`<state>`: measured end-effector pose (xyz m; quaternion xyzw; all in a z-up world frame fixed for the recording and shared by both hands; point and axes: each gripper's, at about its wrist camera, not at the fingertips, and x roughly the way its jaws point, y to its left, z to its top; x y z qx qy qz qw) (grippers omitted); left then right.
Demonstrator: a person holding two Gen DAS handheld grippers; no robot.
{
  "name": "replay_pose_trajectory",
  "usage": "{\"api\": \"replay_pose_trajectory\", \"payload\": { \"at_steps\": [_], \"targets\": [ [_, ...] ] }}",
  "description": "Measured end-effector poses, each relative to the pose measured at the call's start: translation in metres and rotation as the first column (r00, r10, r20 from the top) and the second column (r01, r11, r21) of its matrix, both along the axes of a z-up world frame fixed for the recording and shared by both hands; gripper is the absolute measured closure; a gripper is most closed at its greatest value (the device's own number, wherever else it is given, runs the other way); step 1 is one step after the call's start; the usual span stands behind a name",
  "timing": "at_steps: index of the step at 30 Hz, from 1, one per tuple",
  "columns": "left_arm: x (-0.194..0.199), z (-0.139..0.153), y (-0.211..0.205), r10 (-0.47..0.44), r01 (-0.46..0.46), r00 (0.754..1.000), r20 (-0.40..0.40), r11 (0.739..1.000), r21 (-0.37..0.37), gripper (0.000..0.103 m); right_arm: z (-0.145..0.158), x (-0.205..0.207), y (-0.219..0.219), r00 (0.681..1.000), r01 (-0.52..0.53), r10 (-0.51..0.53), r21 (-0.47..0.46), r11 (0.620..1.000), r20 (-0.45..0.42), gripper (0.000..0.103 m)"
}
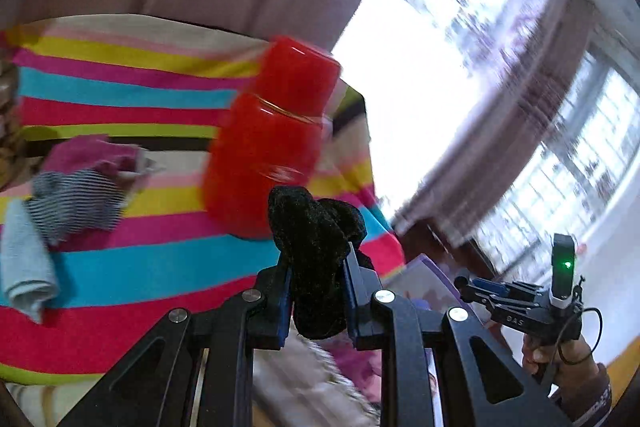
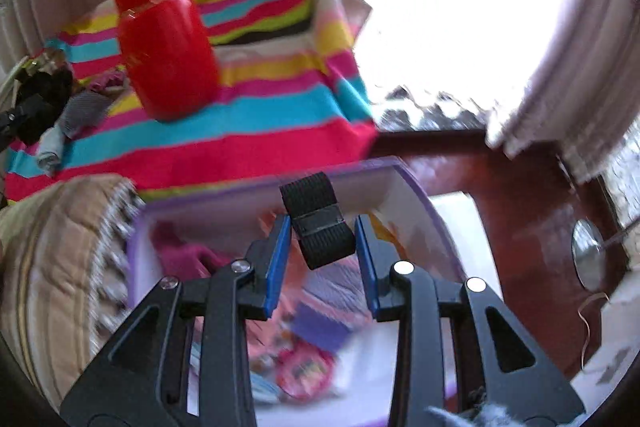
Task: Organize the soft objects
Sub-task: 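Carry both black items over the box and open both tools to drop them, then move both tools back toward the pile beside the glass jar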
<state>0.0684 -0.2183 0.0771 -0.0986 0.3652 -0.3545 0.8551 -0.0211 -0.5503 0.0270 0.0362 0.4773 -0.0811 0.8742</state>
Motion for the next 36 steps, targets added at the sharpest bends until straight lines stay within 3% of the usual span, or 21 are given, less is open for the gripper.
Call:
{"api": "replay_pose_trajectory", "payload": {
  "at_steps": [10,12,13,15,17,19,25,36],
  "targets": [
    [-0.021,-0.003,-0.066,-0.173,0.173,0.984,-0.033,0.985,0.026,0.081,-0.025,-0.048,-0.046,0.981,0.124,-0.129,-0.043,0.991,-0.145,0.065],
    [-0.027,-0.004,-0.076,-0.200,0.201,0.979,-0.037,0.979,0.032,0.081,-0.026,-0.053,-0.051,0.977,0.142,-0.146,-0.033,0.989,-0.153,0.063],
    [-0.029,-0.004,-0.080,-0.213,0.214,0.976,-0.041,0.976,0.033,0.081,-0.026,-0.055,-0.053,0.976,0.152,-0.154,-0.030,0.988,-0.155,0.056],
    [-0.032,-0.006,-0.094,-0.259,0.261,0.964,-0.066,0.965,0.029,0.075,-0.024,-0.057,-0.057,0.973,0.172,-0.176,-0.036,0.984,-0.150,0.045],
    [-0.032,-0.011,-0.103,-0.281,0.285,0.956,-0.090,0.958,0.042,0.059,-0.021,-0.057,-0.057,0.974,0.176,-0.180,-0.042,0.983,-0.139,0.040],
    [-0.034,-0.015,-0.104,-0.275,0.281,0.956,-0.098,0.958,0.049,0.053,-0.016,-0.056,-0.055,0.976,0.172,-0.175,-0.037,0.984,-0.126,0.040],
    [-0.028,-0.014,-0.089,-0.246,0.252,0.963,-0.107,0.966,0.050,0.053,-0.010,-0.046,-0.044,0.984,0.150,-0.150,-0.005,0.989,-0.100,0.038],
    [-0.006,-0.013,-0.036,-0.109,0.112,0.988,-0.113,0.993,0.026,0.053,-0.004,-0.011,0.017,0.997,-0.005,0.010,0.072,0.997,-0.075,0.037]
  ]
}}
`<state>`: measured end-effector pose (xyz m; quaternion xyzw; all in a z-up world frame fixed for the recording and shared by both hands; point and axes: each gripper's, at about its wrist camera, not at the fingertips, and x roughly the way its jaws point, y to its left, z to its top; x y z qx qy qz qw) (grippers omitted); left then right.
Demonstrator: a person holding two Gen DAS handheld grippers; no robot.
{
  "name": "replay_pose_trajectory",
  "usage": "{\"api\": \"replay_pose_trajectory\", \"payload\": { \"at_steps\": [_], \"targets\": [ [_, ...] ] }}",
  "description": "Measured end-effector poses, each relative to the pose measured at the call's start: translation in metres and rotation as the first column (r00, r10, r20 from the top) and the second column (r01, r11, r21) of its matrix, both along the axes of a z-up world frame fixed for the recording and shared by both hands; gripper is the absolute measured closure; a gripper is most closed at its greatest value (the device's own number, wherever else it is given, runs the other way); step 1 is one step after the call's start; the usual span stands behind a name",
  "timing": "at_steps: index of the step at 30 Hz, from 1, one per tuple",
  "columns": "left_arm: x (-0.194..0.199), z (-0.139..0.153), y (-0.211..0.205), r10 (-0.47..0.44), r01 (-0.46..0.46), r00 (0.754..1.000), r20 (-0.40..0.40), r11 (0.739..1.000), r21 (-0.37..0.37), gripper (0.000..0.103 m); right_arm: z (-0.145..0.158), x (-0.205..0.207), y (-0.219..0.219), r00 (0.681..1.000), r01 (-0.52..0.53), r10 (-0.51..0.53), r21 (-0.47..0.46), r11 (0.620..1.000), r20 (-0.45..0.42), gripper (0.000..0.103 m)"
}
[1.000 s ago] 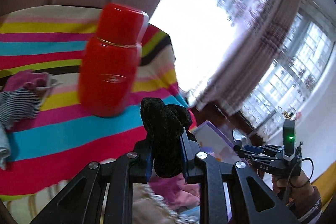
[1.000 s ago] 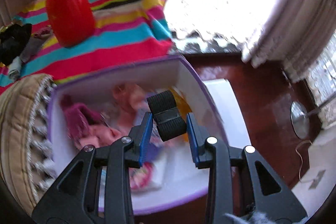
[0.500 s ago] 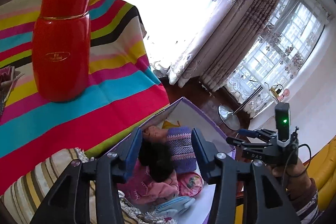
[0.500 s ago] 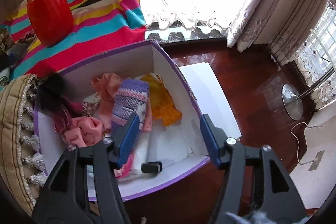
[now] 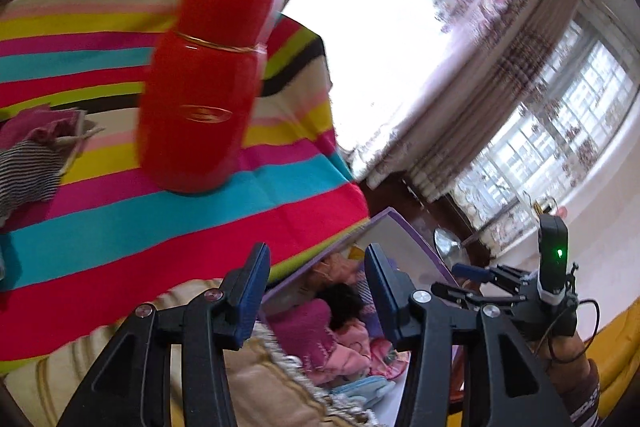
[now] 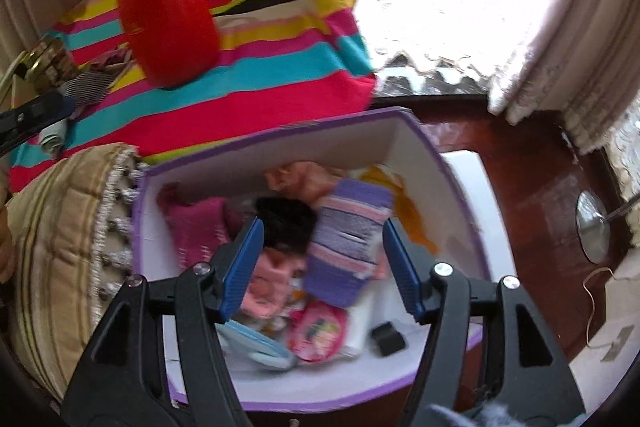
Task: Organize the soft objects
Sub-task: 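Move both tools back toward the pile beside the glass jar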
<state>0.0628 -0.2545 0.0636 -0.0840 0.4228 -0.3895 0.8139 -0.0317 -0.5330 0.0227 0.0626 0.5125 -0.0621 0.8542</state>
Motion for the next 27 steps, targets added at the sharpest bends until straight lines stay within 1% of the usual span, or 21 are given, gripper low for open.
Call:
{"api": "replay_pose_trajectory", "payload": {
  "at_steps": [5,9,12,13,17,25,27],
  "targets": [
    [0.014,-0.006,0.044,0.107,-0.107,0.994,-0.016,0.994,-0.011,0.053,0.001,0.015,0.034,0.997,-0.076,0.076,0.020,0.997,0.007,0.037],
    [0.028,-0.012,0.083,0.213,-0.214,0.976,-0.045,0.977,-0.019,0.053,-0.002,0.028,0.060,0.992,-0.127,0.127,0.034,0.991,0.003,0.037],
    [0.040,-0.017,0.117,0.316,-0.318,0.947,-0.067,0.948,-0.030,0.053,-0.001,0.037,0.077,0.987,-0.163,0.163,0.045,0.986,0.007,0.037],
    [0.045,-0.018,0.131,0.354,-0.357,0.932,-0.079,0.933,-0.035,0.053,0.000,0.041,0.084,0.984,-0.176,0.176,0.044,0.983,0.011,0.037],
    [0.059,-0.025,0.171,0.456,-0.462,0.883,-0.109,0.886,-0.032,0.053,0.001,0.053,0.102,0.977,-0.214,0.213,0.051,0.976,0.016,0.037],
    [0.075,-0.037,0.232,0.591,-0.598,0.793,-0.147,0.802,0.001,0.053,0.002,0.072,0.139,0.956,-0.292,0.291,0.057,0.955,0.019,0.037],
    [0.078,-0.041,0.242,0.611,-0.616,0.776,-0.155,0.787,0.018,0.053,0.002,0.078,0.147,0.953,-0.302,0.301,0.059,0.951,0.022,0.037]
  ]
}}
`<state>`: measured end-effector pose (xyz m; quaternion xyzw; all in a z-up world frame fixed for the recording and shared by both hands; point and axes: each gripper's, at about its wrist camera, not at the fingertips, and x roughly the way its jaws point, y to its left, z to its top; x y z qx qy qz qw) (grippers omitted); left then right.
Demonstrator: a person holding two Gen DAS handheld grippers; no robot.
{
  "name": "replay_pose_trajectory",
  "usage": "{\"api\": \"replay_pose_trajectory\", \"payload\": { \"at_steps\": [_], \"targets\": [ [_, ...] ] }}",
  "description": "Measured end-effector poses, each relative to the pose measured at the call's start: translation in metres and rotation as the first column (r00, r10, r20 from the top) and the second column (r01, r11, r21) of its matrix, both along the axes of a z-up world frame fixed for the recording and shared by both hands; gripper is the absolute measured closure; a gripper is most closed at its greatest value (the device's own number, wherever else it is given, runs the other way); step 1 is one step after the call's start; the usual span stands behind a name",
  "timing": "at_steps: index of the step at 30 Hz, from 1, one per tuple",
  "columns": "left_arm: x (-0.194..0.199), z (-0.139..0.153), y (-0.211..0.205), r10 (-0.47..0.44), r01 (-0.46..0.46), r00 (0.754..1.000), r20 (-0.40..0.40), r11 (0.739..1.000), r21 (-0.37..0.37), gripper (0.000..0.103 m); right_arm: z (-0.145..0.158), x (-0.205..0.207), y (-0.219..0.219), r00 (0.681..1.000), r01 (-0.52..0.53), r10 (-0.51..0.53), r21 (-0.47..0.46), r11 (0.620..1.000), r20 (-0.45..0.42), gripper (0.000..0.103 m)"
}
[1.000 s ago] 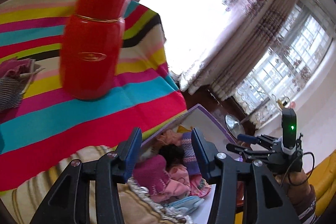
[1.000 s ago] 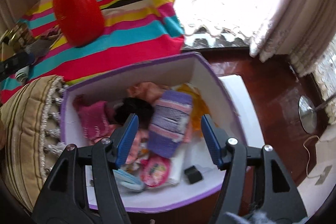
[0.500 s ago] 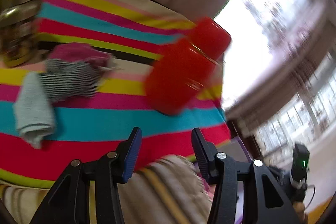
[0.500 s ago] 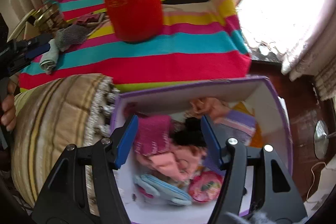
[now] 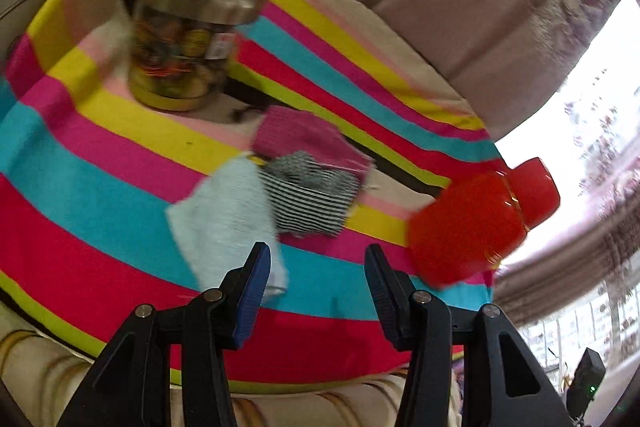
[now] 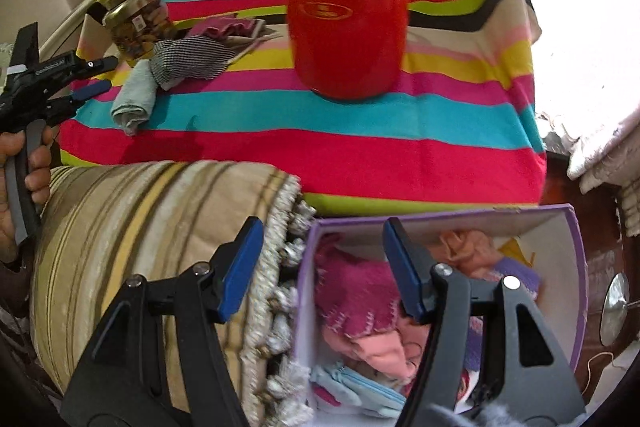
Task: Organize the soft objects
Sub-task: 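Move both tools back toward the pile beside the glass jar, then grasp the light blue towel with the left tool while the right tool grasps the gingham mask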
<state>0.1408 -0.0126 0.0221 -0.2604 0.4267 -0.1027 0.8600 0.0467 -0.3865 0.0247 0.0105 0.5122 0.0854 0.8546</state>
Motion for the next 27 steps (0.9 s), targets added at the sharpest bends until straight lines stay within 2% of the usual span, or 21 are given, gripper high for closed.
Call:
{"api": "replay_pose_trajectory", "payload": {
  "at_steps": [6,14,24,25,27],
  "targets": [
    [0.011,-0.021,0.020,0.057,-0.056,0.996,-0.072,0.998,0.028,0.053,0.001,0.014,0.020,1.000,-0.031,0.031,-0.012,0.999,0.005,0.033],
    [0.021,-0.043,0.018,0.050,-0.042,0.987,-0.154,0.998,0.055,0.053,-0.005,0.027,0.037,0.998,-0.057,0.057,-0.010,0.998,-0.011,0.032],
    [0.033,-0.060,0.014,0.021,-0.007,0.979,-0.200,0.997,0.072,0.053,-0.011,0.038,0.047,0.997,-0.069,0.068,-0.016,0.998,-0.025,0.030],
    [0.033,-0.061,0.014,0.021,-0.006,0.979,-0.203,0.997,0.072,0.055,-0.012,0.038,0.048,0.997,-0.070,0.069,-0.014,0.997,-0.026,0.030],
    [0.034,-0.061,0.012,0.012,0.002,0.980,-0.197,0.997,0.071,0.065,-0.013,0.040,0.051,0.997,-0.071,0.070,-0.008,0.997,-0.029,0.030]
  ]
}}
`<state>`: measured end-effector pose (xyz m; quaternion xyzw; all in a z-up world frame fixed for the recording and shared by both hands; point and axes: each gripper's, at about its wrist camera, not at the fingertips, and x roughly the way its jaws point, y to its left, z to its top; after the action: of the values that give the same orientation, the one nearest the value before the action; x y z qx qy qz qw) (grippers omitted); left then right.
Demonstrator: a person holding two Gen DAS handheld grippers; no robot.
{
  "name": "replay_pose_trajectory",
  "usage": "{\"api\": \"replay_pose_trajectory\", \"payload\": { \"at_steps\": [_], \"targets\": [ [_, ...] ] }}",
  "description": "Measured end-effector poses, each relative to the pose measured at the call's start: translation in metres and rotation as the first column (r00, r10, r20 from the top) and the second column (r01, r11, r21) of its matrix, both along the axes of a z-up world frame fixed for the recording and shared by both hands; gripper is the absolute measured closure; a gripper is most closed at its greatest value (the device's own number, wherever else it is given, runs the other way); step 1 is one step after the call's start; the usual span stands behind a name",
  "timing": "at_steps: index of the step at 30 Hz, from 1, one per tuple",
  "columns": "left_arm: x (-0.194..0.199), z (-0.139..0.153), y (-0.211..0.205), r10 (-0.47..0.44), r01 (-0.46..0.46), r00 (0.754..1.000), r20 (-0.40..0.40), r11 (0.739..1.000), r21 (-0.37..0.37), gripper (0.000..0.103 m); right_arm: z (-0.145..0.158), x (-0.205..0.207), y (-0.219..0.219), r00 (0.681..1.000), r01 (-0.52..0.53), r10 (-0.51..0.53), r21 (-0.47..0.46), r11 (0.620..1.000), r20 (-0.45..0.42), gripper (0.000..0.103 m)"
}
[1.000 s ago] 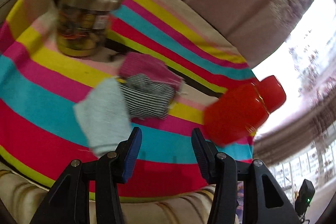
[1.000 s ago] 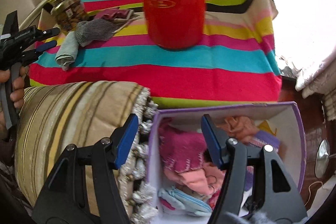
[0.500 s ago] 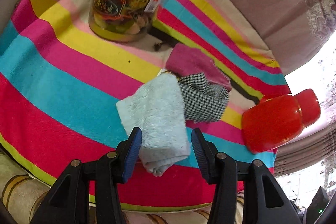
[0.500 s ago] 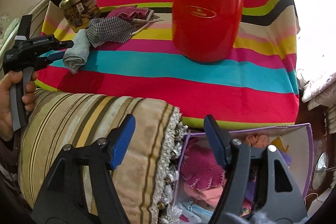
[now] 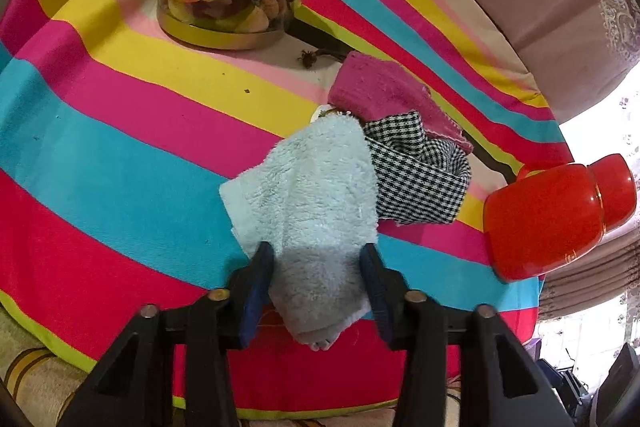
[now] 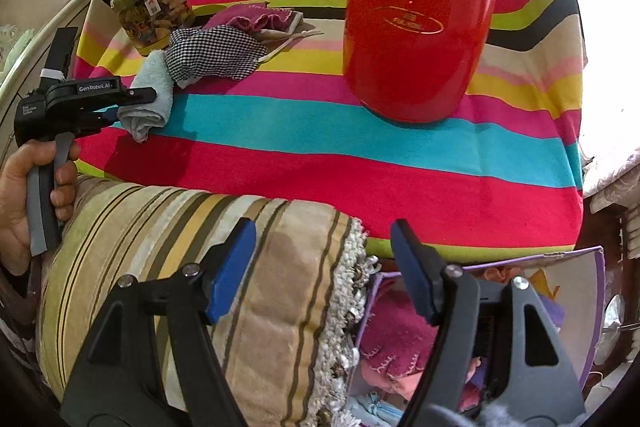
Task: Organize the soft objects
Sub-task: 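Grasp the light blue towel with the left tool while the right tool grasps the gingham mask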
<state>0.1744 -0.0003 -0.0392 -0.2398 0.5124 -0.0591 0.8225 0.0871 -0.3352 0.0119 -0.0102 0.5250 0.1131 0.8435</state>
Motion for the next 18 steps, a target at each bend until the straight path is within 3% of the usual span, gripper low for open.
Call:
{"api": "replay_pose_trajectory", "payload": {
  "at_steps": [2,4,9,13,18],
  "targets": [
    [0.000,0.001,-0.001,-0.011,0.011,1.000,0.007,1.000,-0.004,0.079,-0.001,0.002,0.004,1.000,-0.002,0.002,0.006,1.000,-0.002,0.030],
    [-0.004,0.003,0.001,0.001,0.000,1.000,0.025,1.000,-0.010,0.083,-0.001,0.005,0.009,1.000,-0.005,0.005,0.011,1.000,-0.003,0.030],
    [-0.013,0.014,0.010,0.061,-0.059,0.994,0.087,0.998,-0.025,0.086,0.002,0.012,0.024,1.000,-0.027,0.027,0.025,0.999,0.003,0.029],
    [-0.023,0.024,0.031,0.180,-0.176,0.972,0.149,0.984,-0.038,0.086,0.007,0.022,0.039,0.999,-0.036,0.035,0.048,0.998,0.019,0.025],
    [-0.027,0.023,0.050,0.273,-0.270,0.950,0.151,0.962,-0.041,0.086,0.007,0.042,0.065,0.999,-0.045,0.043,0.081,0.996,0.016,0.024]
  ]
}}
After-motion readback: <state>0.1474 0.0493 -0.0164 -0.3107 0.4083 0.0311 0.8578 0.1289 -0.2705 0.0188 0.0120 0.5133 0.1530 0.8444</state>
